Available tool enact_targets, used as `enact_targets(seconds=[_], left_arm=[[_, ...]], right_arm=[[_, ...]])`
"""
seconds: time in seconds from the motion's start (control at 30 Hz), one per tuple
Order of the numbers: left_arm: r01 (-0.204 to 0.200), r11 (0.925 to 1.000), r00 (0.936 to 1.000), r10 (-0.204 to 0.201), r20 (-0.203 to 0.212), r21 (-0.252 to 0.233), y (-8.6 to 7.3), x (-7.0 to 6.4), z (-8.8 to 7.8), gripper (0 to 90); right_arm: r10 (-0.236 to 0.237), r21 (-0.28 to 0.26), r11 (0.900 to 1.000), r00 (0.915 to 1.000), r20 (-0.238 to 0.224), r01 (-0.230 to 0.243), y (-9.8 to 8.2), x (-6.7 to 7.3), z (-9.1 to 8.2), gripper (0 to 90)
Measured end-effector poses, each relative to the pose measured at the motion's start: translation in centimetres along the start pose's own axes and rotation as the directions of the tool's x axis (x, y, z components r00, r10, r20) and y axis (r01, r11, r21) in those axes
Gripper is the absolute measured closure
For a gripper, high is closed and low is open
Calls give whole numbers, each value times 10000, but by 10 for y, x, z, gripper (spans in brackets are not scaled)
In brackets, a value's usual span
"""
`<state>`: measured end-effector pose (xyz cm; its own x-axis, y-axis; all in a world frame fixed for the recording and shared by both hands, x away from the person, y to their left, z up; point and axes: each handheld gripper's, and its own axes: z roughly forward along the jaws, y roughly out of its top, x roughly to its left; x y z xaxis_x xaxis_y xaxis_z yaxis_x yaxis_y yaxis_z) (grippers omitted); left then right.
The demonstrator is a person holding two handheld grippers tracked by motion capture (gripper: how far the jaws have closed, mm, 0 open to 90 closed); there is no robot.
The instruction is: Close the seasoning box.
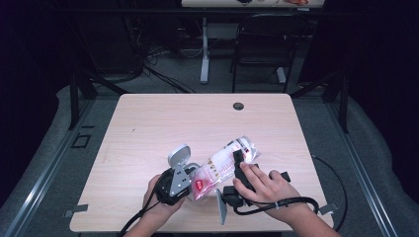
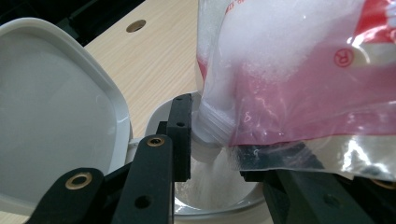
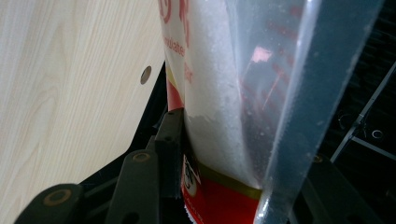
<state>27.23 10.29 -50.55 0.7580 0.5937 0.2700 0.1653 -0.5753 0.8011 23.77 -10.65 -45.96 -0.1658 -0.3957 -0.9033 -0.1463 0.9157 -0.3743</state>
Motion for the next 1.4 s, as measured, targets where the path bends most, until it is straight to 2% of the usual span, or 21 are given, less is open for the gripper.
enact_targets(seconds=[0.3,0.53,1.0,1.4], left_arm=[[29,10000,10000,-28,-94,71,-1,1,0,712],[-1,10000,10000,2,-76,93,-1,1,0,713],[-1,10000,10000,1,-75,94,-1,-1,0,713],[-174,9997,9998,175,-76,140,0,1,-1,714]], right_arm=[[-311,25,9995,9995,99,311,4,-6,0,600],[-547,6,9985,9985,-67,547,6,-11,1,613],[-495,-41,9988,9988,-56,494,5,-9,0,668],[-392,-59,9992,9992,-70,392,6,-5,1,748]])
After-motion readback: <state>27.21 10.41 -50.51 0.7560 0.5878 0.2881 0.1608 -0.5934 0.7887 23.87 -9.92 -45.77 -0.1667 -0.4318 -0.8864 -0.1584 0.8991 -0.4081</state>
